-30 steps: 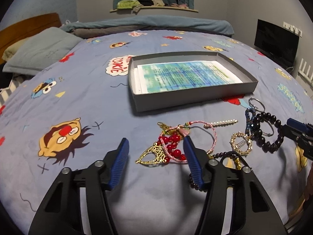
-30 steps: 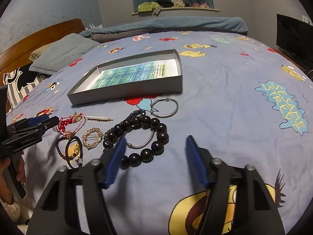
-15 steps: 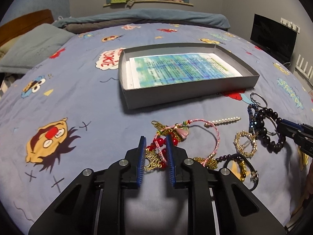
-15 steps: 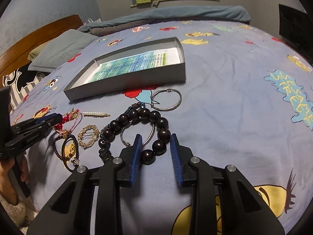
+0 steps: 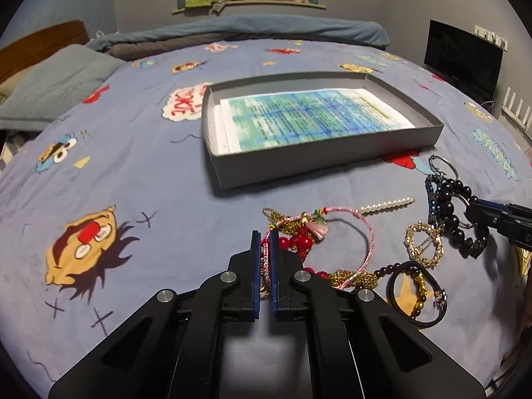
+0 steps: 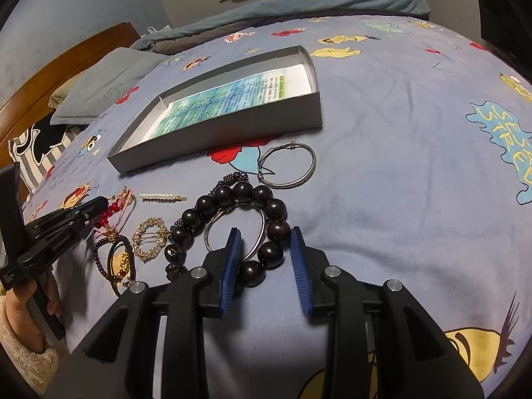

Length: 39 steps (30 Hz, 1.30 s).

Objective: Organize jewelry
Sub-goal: 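Lift both bracelets and carry them over the gray tray with both tools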

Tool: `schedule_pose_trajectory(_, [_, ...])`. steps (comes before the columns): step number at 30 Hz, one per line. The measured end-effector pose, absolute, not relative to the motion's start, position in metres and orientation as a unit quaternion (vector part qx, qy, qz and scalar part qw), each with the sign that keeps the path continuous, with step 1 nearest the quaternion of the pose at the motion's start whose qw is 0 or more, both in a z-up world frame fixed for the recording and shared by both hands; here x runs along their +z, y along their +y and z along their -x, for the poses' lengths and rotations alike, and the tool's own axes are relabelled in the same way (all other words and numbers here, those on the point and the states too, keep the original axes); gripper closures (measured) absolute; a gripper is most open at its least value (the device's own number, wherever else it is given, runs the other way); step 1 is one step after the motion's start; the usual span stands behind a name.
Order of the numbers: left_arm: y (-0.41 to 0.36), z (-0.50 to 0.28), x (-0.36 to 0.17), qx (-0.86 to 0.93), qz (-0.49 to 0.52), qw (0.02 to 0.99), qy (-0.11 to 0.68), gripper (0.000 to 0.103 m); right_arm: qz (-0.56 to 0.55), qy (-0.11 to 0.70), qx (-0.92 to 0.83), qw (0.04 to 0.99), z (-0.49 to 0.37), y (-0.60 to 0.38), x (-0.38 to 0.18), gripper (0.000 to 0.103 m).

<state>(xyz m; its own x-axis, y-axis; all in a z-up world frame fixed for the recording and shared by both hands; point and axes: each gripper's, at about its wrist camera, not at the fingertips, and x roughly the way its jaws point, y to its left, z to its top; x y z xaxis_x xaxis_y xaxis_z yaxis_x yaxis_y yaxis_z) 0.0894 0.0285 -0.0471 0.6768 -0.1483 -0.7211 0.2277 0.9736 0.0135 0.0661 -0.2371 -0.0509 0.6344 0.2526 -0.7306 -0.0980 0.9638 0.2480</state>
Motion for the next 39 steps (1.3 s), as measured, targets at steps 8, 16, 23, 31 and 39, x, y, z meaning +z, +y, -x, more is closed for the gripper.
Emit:
schedule_pose_trajectory(8, [0.026, -0.072, -0.021, -0.109, -0.065, 0.928, 0.350, 0.098, -0.059, 0.369, 0.097, 0.923, -0.050, -0.231, -0.029, 0.089])
schedule_pose_trajectory(16, [0.028, -0.062, 0.009, -0.119, -0.067, 0.937, 0.321, 0.098, -0.003, 0.325, 0.104, 0.940, -0.040, -0.221, 0.006, 0.089])
schedule_pose_trajectory(23, [0.030, -0.072, 0.039, -0.132, -0.067, 0.942, 0.300, 0.098, 0.008, 0.299, 0.109, 0.948, -0.053, -0.221, 0.043, 0.089])
schedule_pose_trajectory(31, [0.024, -0.116, 0.067, -0.131, -0.097, 0.946, 0.280, 0.098, 0.019, 0.281, 0.100, 0.954, -0.107, -0.220, 0.082, 0.089])
schedule_pose_trajectory(39, [0.017, -0.200, 0.072, -0.134, -0.099, 0.935, 0.313, 0.098, 0.031, 0.292, 0.087, 0.952, -0.180, -0.212, 0.085, 0.089])
